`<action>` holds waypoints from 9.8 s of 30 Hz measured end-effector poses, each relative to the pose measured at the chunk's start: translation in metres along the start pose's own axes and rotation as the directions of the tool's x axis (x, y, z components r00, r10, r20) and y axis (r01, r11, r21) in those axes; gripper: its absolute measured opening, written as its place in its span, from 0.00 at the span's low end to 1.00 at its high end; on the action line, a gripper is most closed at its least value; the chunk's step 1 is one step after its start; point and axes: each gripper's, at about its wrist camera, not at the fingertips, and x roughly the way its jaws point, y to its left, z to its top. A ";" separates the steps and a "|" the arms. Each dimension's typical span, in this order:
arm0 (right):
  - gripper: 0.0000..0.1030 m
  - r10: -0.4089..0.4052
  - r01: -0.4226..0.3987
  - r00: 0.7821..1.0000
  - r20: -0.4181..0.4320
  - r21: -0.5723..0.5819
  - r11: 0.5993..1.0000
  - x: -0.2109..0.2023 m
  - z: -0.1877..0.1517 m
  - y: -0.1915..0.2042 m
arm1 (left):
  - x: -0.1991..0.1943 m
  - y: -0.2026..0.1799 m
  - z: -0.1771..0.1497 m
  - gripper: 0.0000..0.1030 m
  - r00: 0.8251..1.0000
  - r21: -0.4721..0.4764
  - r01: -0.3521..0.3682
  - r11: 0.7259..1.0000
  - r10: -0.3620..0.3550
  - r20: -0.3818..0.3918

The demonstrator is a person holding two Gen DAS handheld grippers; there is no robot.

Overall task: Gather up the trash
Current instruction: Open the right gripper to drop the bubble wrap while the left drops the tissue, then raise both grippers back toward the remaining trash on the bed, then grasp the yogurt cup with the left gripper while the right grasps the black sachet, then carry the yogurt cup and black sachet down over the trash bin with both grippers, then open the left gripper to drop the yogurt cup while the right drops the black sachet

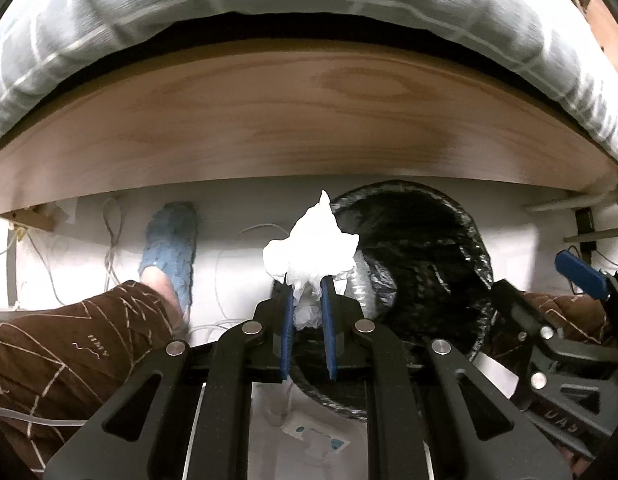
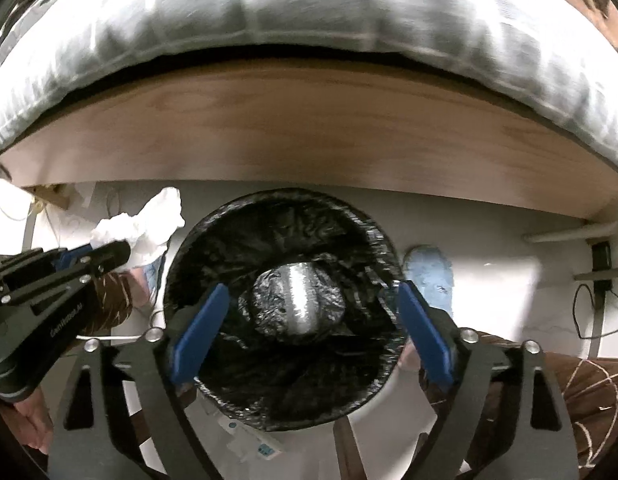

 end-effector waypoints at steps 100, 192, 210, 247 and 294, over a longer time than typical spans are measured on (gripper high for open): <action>0.92 -0.182 0.107 0.866 0.466 0.184 0.977 -0.102 0.203 -0.101 | -0.128 -0.034 0.191 0.94 0.831 0.005 -0.080 0.997 0.064 0.552; 0.47 -0.083 0.010 0.845 0.528 0.140 0.990 -0.184 0.125 -0.076 | -0.183 -0.067 0.100 0.71 0.827 0.060 -0.032 0.998 -0.007 0.563; 0.47 -0.081 0.012 0.855 0.513 0.137 0.991 -0.189 0.088 -0.074 | -0.194 -0.070 0.068 0.71 0.831 0.068 -0.056 0.996 0.008 0.557; 0.47 -0.059 0.021 0.964 0.260 0.145 0.989 -0.124 -0.017 -0.064 | -0.127 -0.066 -0.020 0.71 0.950 0.081 -0.014 0.997 -0.011 0.311; 0.47 0.018 -0.019 1.000 0.026 0.044 0.999 -0.008 0.009 -0.033 | -0.006 -0.043 0.013 0.89 0.996 0.085 -0.024 0.996 0.017 0.086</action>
